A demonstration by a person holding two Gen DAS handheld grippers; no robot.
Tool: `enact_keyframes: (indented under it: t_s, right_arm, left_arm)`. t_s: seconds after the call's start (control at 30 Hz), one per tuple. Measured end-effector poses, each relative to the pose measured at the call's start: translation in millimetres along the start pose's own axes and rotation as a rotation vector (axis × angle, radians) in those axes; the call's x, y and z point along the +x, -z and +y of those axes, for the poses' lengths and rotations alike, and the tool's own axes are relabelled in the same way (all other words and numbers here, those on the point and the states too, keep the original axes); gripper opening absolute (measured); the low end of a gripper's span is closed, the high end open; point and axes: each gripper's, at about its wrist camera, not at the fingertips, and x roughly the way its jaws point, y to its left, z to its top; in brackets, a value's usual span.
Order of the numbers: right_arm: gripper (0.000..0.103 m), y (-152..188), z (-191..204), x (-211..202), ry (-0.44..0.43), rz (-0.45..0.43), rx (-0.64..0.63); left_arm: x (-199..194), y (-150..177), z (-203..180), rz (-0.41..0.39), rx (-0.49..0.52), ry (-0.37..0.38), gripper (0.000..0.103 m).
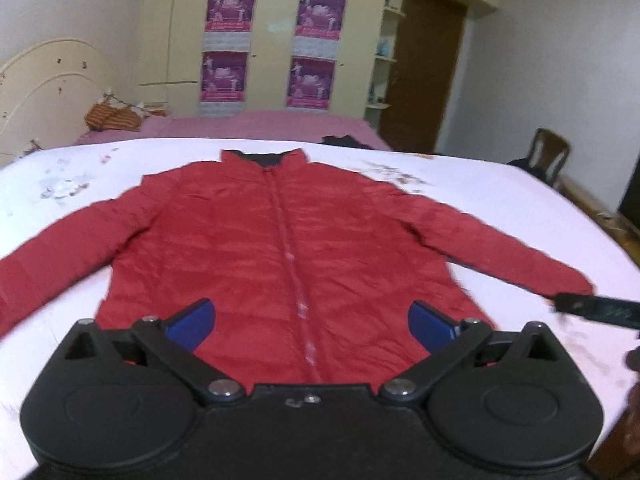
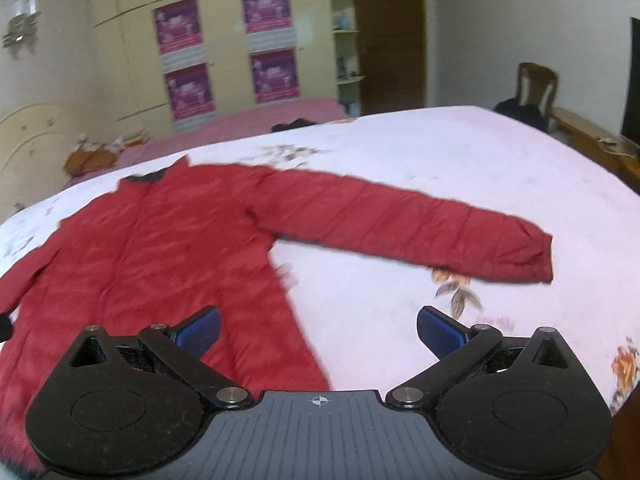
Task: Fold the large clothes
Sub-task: 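Grasp the red sleeve cuff with the right gripper, then carry the sleeve across the jacket body with the right gripper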
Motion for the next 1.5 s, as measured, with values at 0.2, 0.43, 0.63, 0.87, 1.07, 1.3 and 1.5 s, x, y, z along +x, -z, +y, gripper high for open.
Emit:
enact_keyframes:
  t_s: [0.2, 0.43, 0.63, 0.87, 1.07, 1.3, 1.5]
  right_arm:
    - [0.102, -16.2, -59.3, 35.7, 0.088, -0.004, 0.165]
    - [0.063, -18.9, -153.1, 80.3, 0.092, 0.054, 0.445]
    - [0.063, 1.6, -199.3, 103.6, 0.014, 0.053, 0.689]
    - [0.055, -1.2, -223.1, 107.9, 0.013, -0.052, 0.788]
    - [0.014, -21.1, -223.7, 109.8, 0.091, -0.041, 0.687]
    - [0.006, -73.1, -148.6, 98.7, 0.021, -0.152, 0.342]
    - [0.006, -98.5, -16.9, 102.6, -0.228, -0.154, 0.042]
  left_arm:
    - [36.4, -11.5, 12.7, 0.072, -0.036, 0.054, 0.103]
    - [68.8, -19.7, -20.3, 0.114, -0.012, 0.05, 0.102]
    - [98.8, -34.4, -49.4, 0.152, 0.015, 0.033, 0.102]
    - [123.9, -45.0, -68.5, 0.195, 0.038, -0.063, 0.102]
    - [135.7, -46.8, -49.9, 0.259, 0.039, -0.186, 0.103]
    - [132.4, -45.9, 6.5, 0.25, -0.028, -0.28, 0.103]
    - [130.4, -53.1, 53.9, 0.248, -0.069, -0.201, 0.092]
